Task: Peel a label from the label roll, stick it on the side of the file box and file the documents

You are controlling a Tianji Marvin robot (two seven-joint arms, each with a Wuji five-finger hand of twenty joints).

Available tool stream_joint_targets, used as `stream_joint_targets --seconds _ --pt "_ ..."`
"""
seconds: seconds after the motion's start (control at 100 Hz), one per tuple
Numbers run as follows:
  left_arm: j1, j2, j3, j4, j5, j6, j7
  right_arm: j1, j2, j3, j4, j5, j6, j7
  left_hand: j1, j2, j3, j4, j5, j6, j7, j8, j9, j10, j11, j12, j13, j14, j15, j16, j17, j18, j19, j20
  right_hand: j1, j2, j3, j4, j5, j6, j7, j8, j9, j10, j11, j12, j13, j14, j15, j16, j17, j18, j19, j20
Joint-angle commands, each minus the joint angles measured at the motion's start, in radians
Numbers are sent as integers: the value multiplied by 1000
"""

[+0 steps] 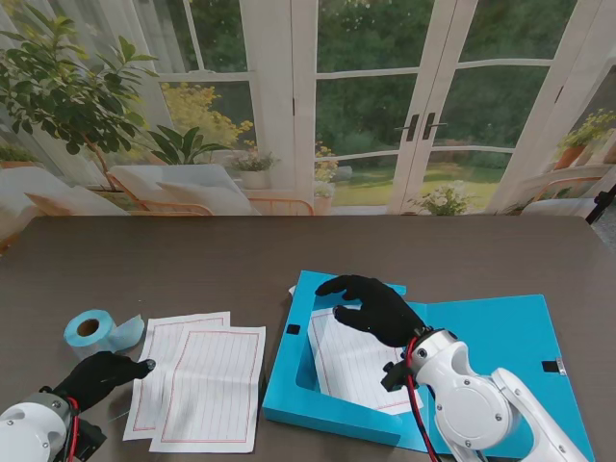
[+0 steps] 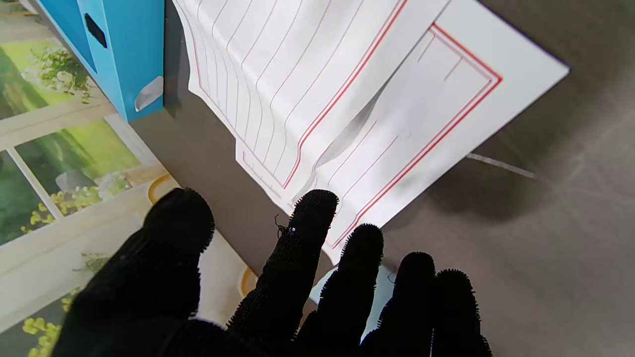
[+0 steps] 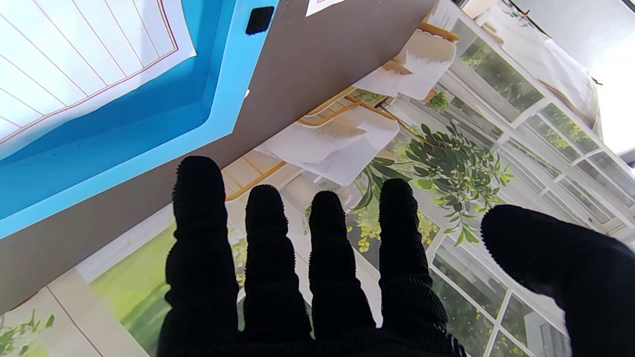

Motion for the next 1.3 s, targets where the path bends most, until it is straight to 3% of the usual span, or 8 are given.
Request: stream_joint_targets --seconds 0.0,0.15,0.3,0.33,0.55,0.9,1.1,1.29 --pt "3 -6 -2 19 -11 10 -29 -4 -2 -2 0 3 7 18 -10 41 -56 17 -12 -36 -8 -10 -45 -22 -1 -17 -31 -20 -39 -17 -28 -55 -83 4 -9 27 -15 22 15 0 9 2 22 2 15 8 21 -3 10 5 -456 14 -9 9" --pt "-10 -9 2 37 -44 5 -26 -6 -2 -2 3 6 12 19 18 64 -141 28 11 -53 11 3 -95 -40 -14 -71 -55 -44 -105 -44 -19 -70 -237 52 -6 30 -17 25 16 4 11 1 23 3 15 8 24 -3 13 5 -456 15 -7 9" --pt "-27 -2 7 41 -43 9 -49 -7 -3 -5 6 12 17 20 24 81 -172 32 31 -47 23 11 -102 -43 -19 -74 -51 -55 -136 -48 11 -70 -328 57 -3 33 -20 28 16 7 14 -1 22 6 16 8 25 -2 15 5 -456 14 -7 8" --pt "-30 -2 9 42 -43 9 -52 -8 -3 -5 6 12 18 20 41 90 -209 38 36 -46 25 16 -101 -44 -19 -74 -51 -57 -143 -42 27 -72 -384 108 -2 35 -21 29 16 7 14 -1 22 7 16 7 25 -3 15 5 -455 13 -6 8" --pt "-51 4 22 39 -31 16 -66 -15 -4 1 2 19 27 19 48 91 -219 39 85 -21 57 35 -33 1 21 19 -2 -47 -100 39 53 -71 -408 169 6 33 -22 34 21 11 19 -2 23 10 19 7 26 0 18 5 -456 14 -5 7" --pt "-116 13 66 74 -25 31 -90 -21 -4 5 -1 26 34 18 61 98 -220 42 115 -2 77 46 -22 13 37 58 -5 -52 -112 48 45 -82 -421 173 13 35 -26 41 24 16 22 -6 25 14 22 7 28 2 21 4 -454 13 -1 6" --pt "-139 17 85 80 -1 30 -94 -24 -5 10 -3 32 39 20 47 77 -161 35 146 16 104 59 89 17 92 277 50 -1 31 211 99 -58 -361 282 17 36 -28 45 25 20 23 -8 27 17 23 6 29 2 23 4 -454 14 2 5" --pt "-149 24 95 77 31 45 -116 -23 -5 9 -1 38 39 19 30 72 -129 31 147 35 111 64 122 33 107 370 17 20 175 201 111 -45 -365 317 17 38 -30 47 28 21 25 -10 27 19 24 5 30 4 24 3 -453 14 4 4"
